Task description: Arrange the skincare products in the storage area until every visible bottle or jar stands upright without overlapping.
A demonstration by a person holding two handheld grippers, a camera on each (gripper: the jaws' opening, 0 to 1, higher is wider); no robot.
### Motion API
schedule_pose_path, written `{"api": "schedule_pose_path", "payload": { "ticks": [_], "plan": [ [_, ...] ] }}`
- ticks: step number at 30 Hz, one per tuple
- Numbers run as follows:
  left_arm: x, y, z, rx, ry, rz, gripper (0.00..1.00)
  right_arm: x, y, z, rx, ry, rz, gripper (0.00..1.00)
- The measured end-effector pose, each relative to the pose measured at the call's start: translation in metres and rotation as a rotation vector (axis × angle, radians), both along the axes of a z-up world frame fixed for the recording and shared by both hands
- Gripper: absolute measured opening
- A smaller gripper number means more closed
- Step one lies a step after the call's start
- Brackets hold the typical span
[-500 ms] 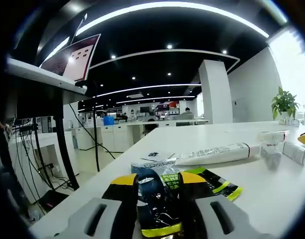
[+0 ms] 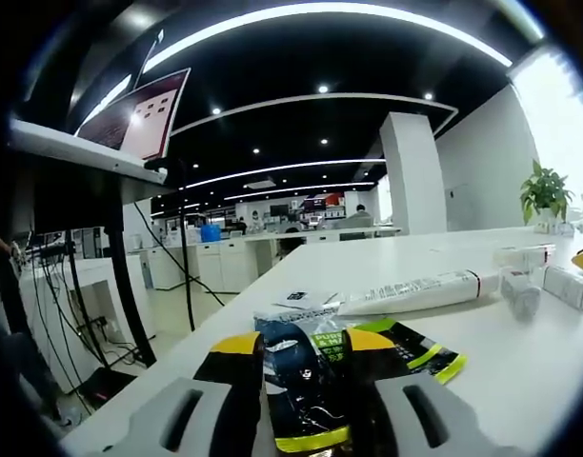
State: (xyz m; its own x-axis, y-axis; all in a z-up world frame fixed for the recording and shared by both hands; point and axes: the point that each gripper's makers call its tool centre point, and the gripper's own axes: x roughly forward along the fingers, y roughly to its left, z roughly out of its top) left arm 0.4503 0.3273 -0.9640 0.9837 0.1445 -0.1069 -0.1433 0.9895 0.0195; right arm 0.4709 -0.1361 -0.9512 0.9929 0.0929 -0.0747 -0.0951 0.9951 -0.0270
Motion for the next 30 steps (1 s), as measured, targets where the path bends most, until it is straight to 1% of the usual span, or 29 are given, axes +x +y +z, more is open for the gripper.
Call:
{"api": "schedule_pose_path", "payload": {
  "ticks": [7,14,24,30],
  "plan": [
    [0.0002,0.0008,-0.0003,0.003,-0.001,-0.001,0.33,0.0005,-0.0013,-0.0001,-0.003,-0.001,-0.002,0.42],
    [0.0005,0.0013,-0.0013,-0.016,0.002,-0.001,0.32,0.0011,-0.0024,0.0004,0.009,0.0,0.0,0.42],
    [0.0028,0.0041,-0.0001,0.009,-0.004,0.008,0.35,0.0017,-0.0025,0.0016,0.009,-0.007,0.002,0.43],
    [0.0023,0.0063,0.0028,0.057,-0.014,0.015,0.4,0.0006,-0.0036,0.0013,0.006,-0.002,-0.007,0.43]
  ]
}}
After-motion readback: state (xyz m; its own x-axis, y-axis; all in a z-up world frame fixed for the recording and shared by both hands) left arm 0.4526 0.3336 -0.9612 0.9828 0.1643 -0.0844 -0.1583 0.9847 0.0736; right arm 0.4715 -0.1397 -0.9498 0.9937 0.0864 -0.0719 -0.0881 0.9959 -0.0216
